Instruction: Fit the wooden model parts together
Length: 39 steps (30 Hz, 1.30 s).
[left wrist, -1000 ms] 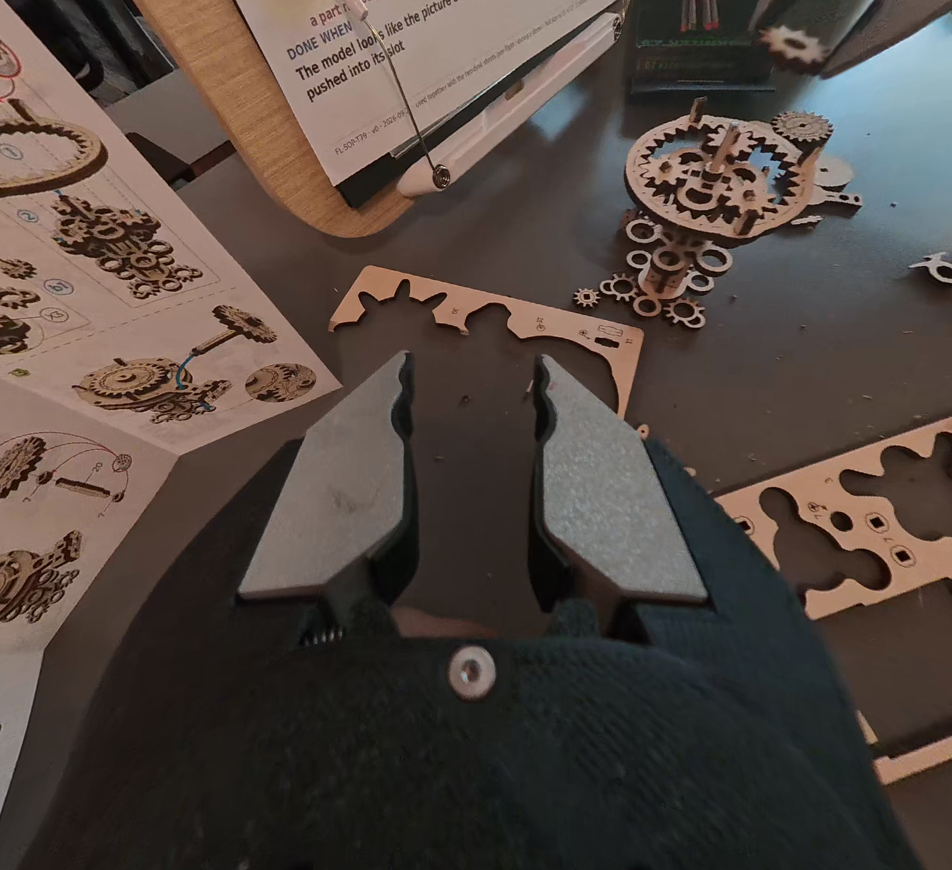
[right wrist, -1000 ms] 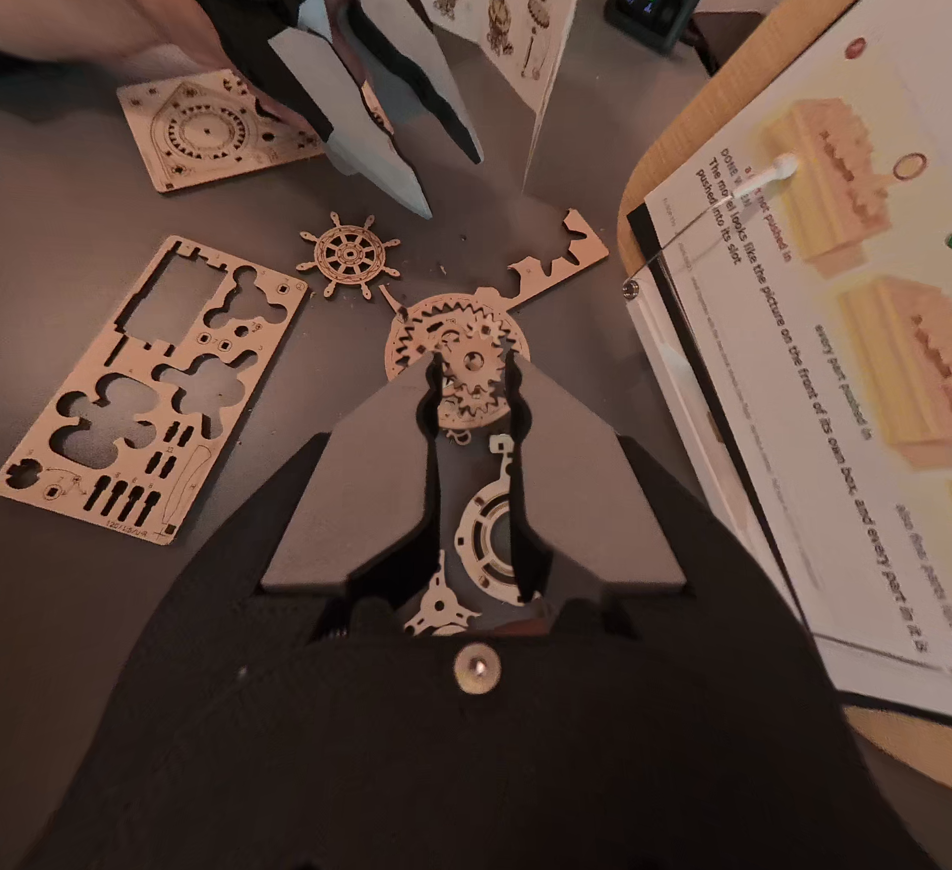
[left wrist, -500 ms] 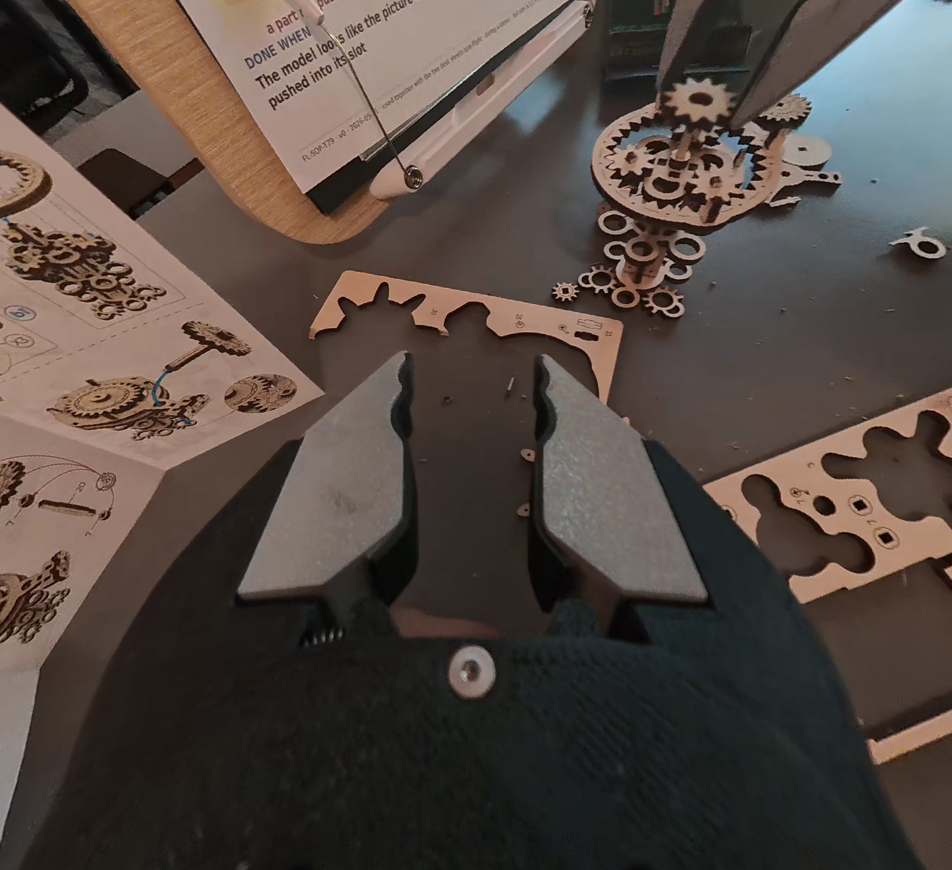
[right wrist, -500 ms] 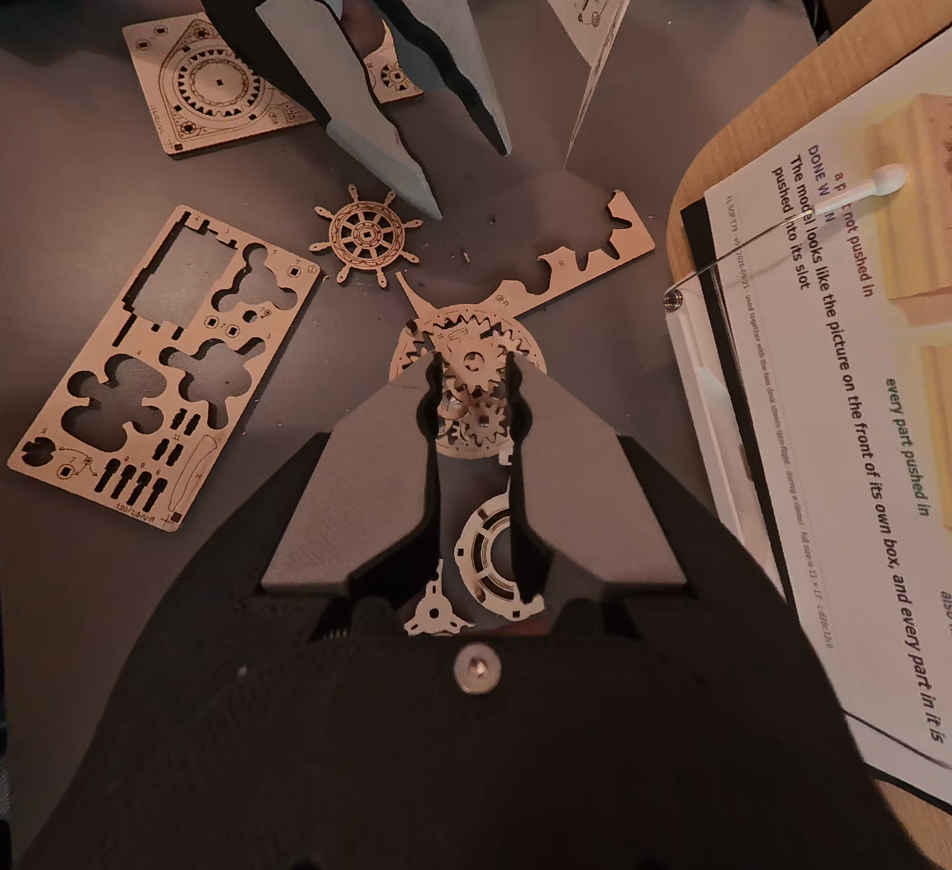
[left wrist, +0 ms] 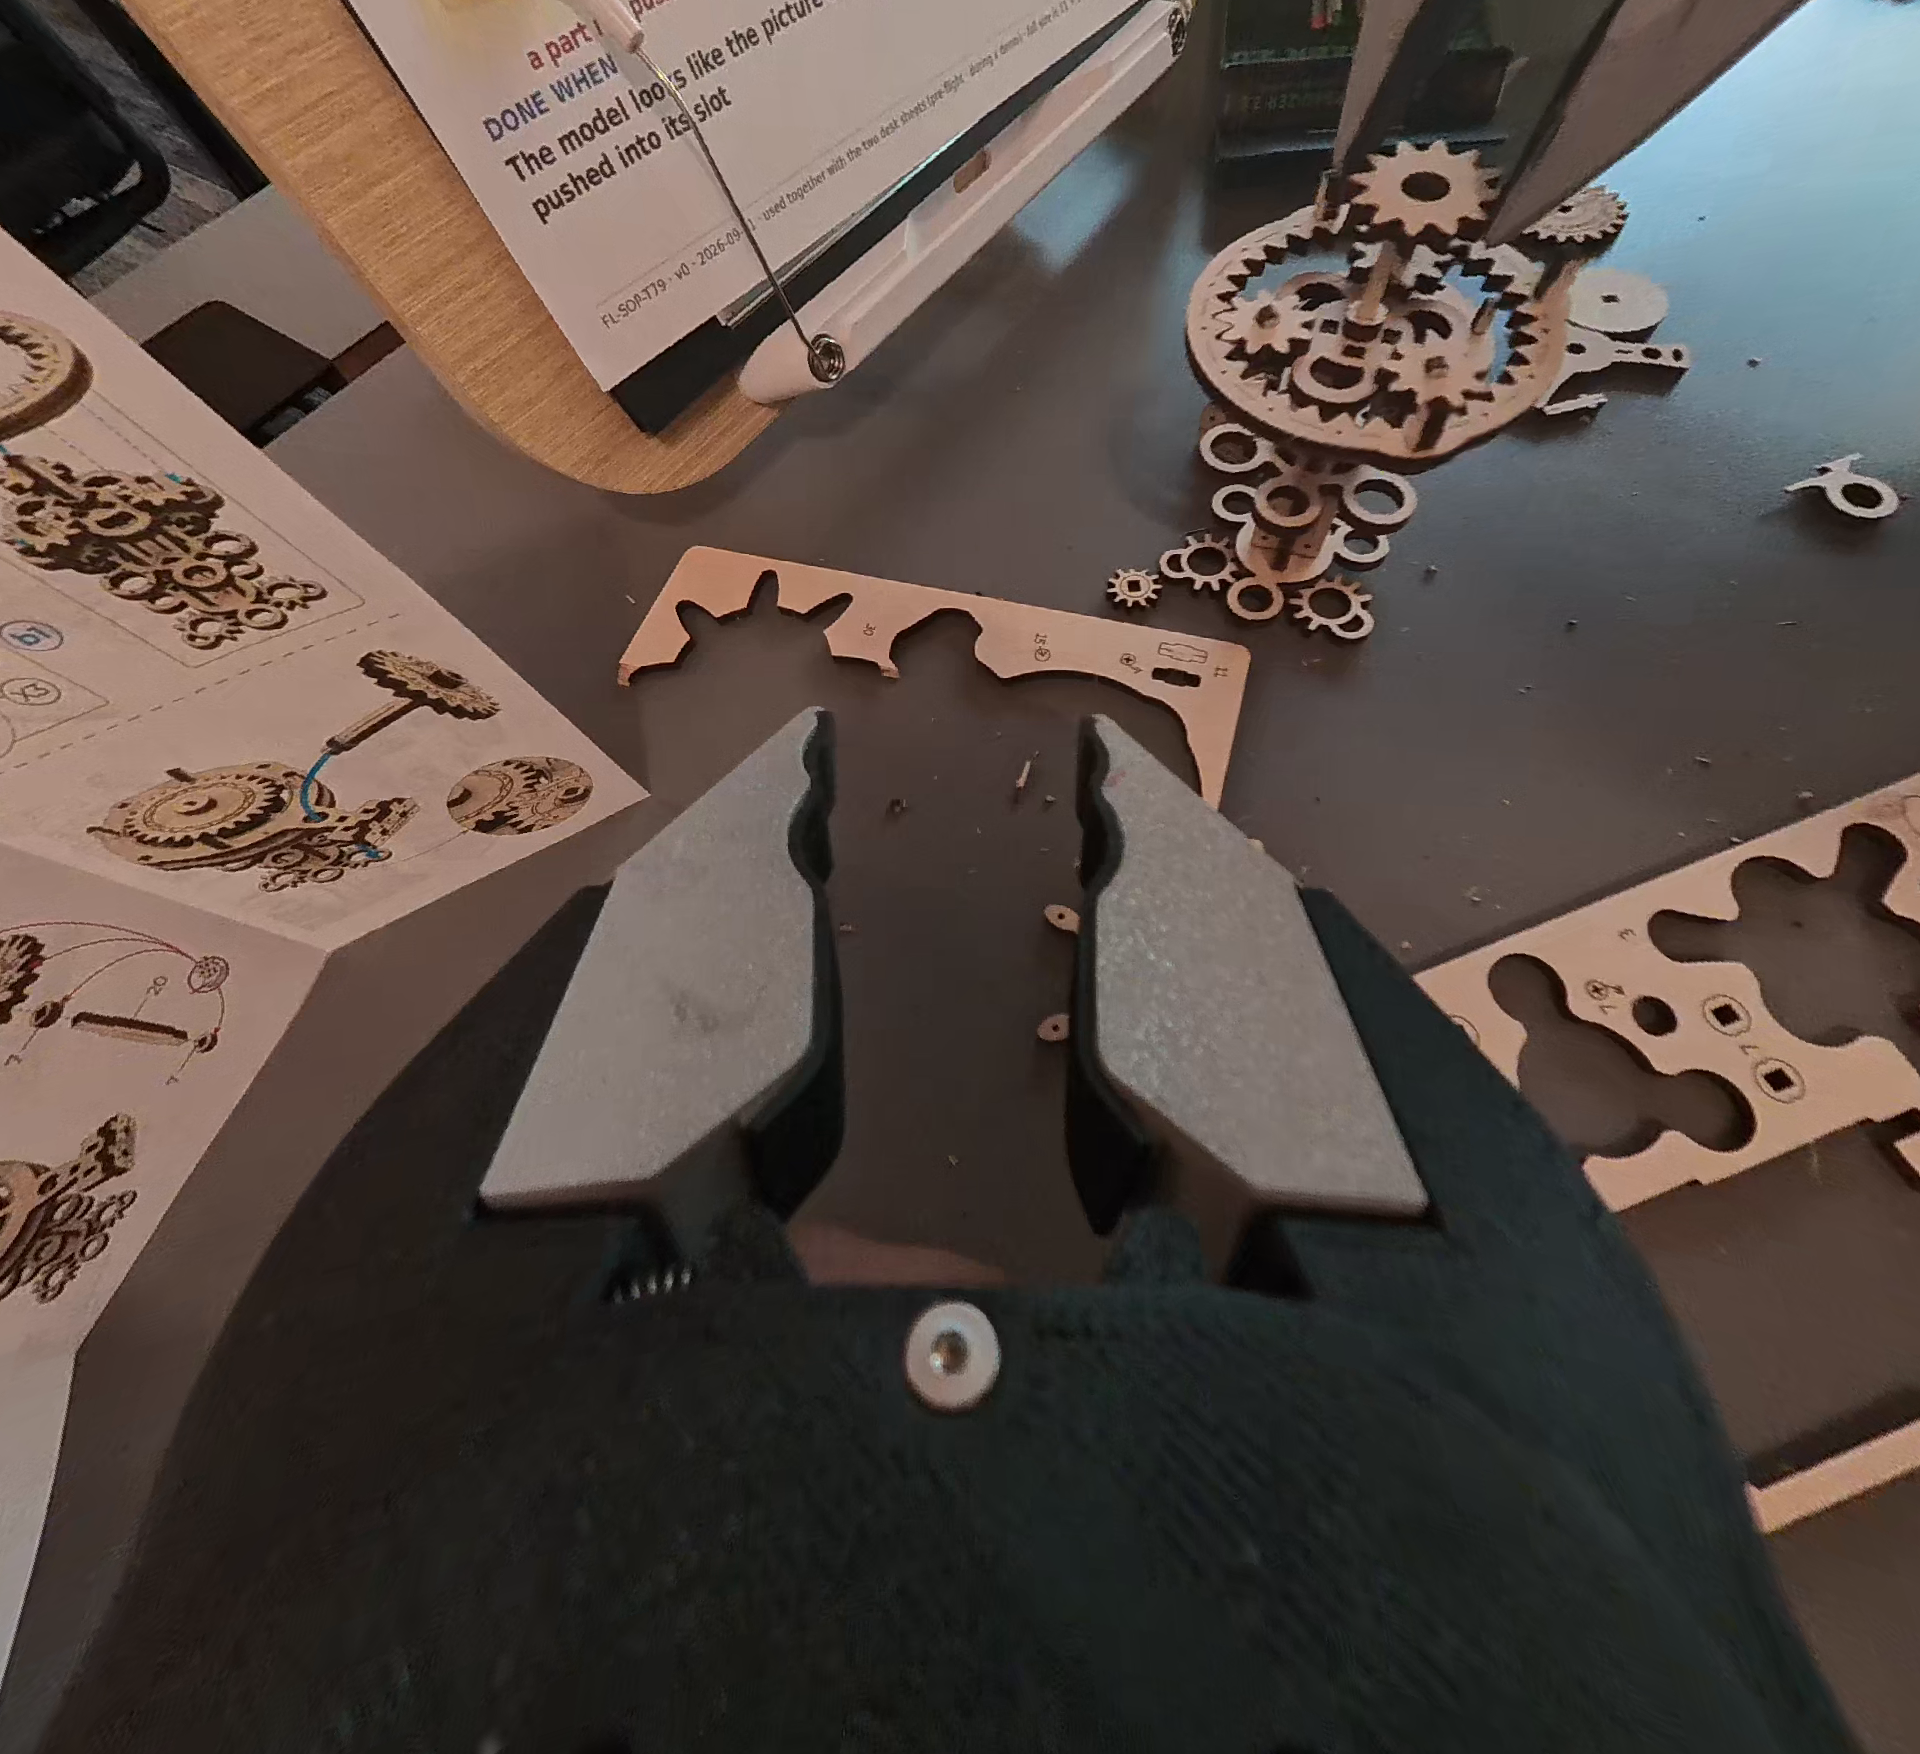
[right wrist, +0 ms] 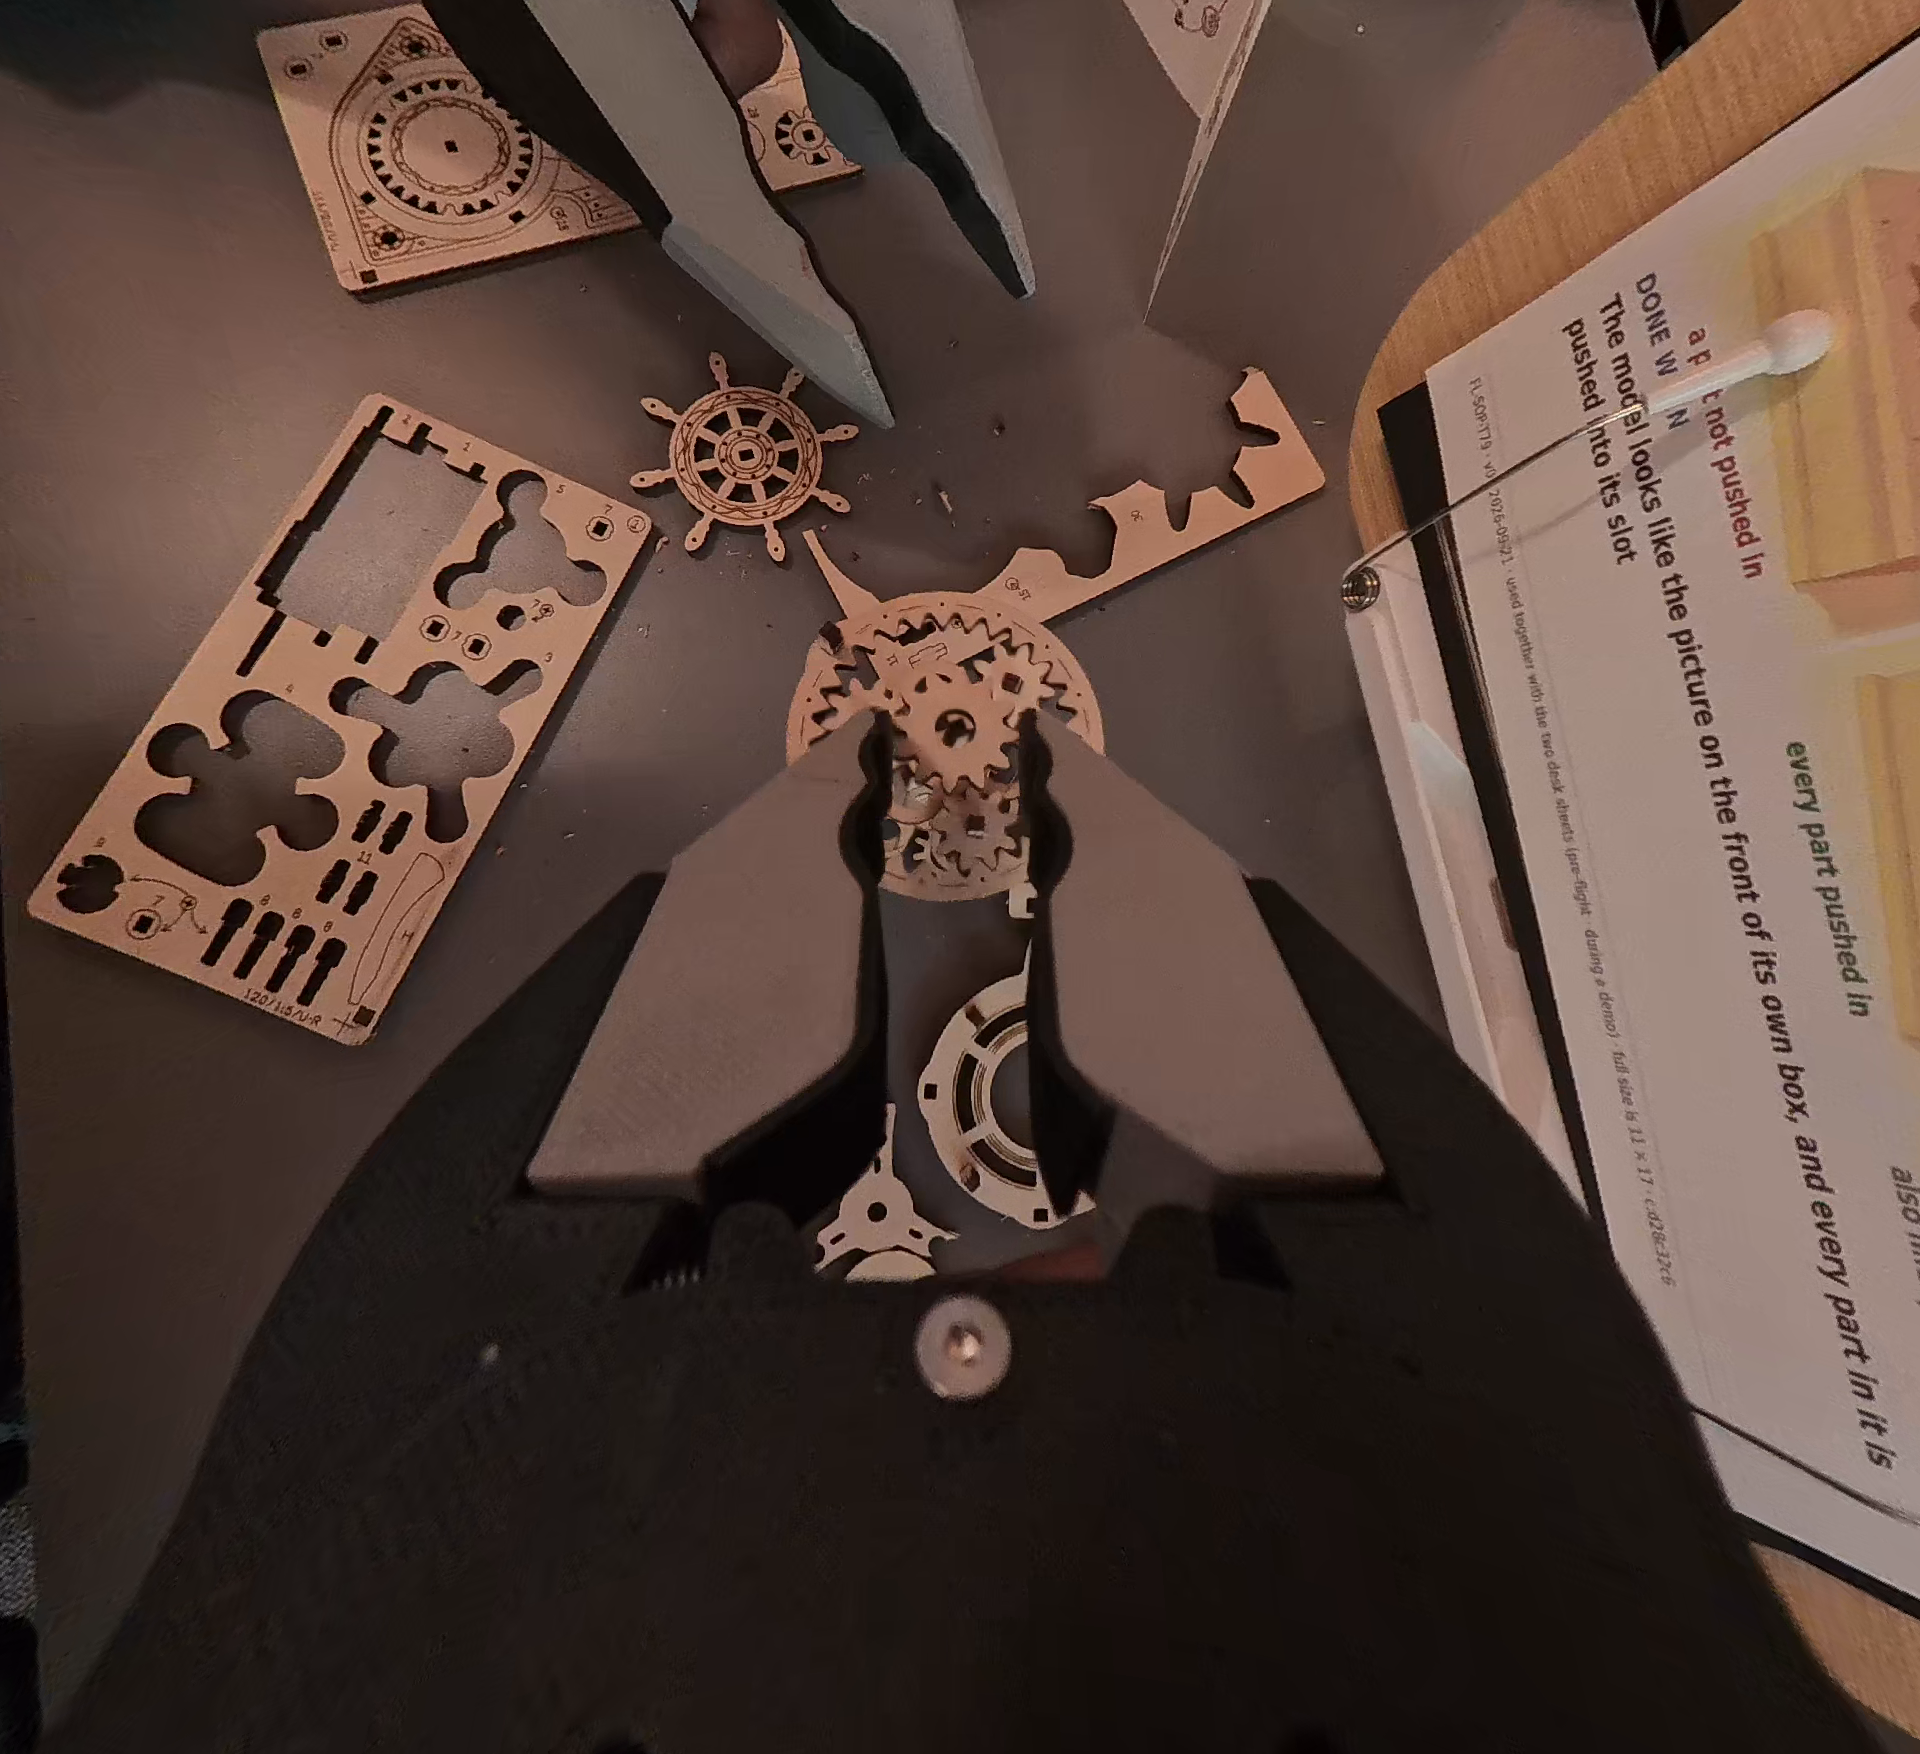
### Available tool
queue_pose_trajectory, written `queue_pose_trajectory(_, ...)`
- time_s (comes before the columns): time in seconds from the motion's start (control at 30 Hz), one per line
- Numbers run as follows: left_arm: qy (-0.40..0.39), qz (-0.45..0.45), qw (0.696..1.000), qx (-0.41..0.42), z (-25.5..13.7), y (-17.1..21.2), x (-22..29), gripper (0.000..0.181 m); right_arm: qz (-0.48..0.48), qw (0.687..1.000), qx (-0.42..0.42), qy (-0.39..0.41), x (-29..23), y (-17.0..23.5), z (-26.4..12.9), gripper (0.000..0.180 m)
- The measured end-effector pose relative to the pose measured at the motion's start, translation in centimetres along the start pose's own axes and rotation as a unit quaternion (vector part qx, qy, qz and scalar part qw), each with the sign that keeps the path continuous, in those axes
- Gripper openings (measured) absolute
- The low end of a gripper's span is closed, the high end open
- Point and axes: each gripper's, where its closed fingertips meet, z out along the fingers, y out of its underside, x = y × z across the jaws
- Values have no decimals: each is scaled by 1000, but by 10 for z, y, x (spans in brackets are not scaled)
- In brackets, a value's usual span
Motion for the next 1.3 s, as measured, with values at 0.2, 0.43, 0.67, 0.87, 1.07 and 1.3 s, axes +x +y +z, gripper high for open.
queue_pose_trajectory(0.2,0,0,1000,0,0,1,0,44,-1,1000,-5,1,0,3,4,21)
queue_pose_trajectory(0.43,0,-1,1000,-2,1,1,0,44,1,1000,-5,-1,1,4,4,21)
queue_pose_trajectory(0.67,2,-2,1000,-3,1,2,0,44,3,1000,-5,-4,1,5,7,23)
queue_pose_trajectory(0.87,3,0,1000,-3,1,1,1,44,19,999,37,-1,4,-2,-9,25)
queue_pose_trajectory(1.07,1,-2,1000,-2,1,1,0,44,53,994,88,23,14,3,-26,21)
queue_pose_trajectory(1.3,4,-4,1000,-4,2,3,0,44,79,990,116,-2,9,13,-18,19)
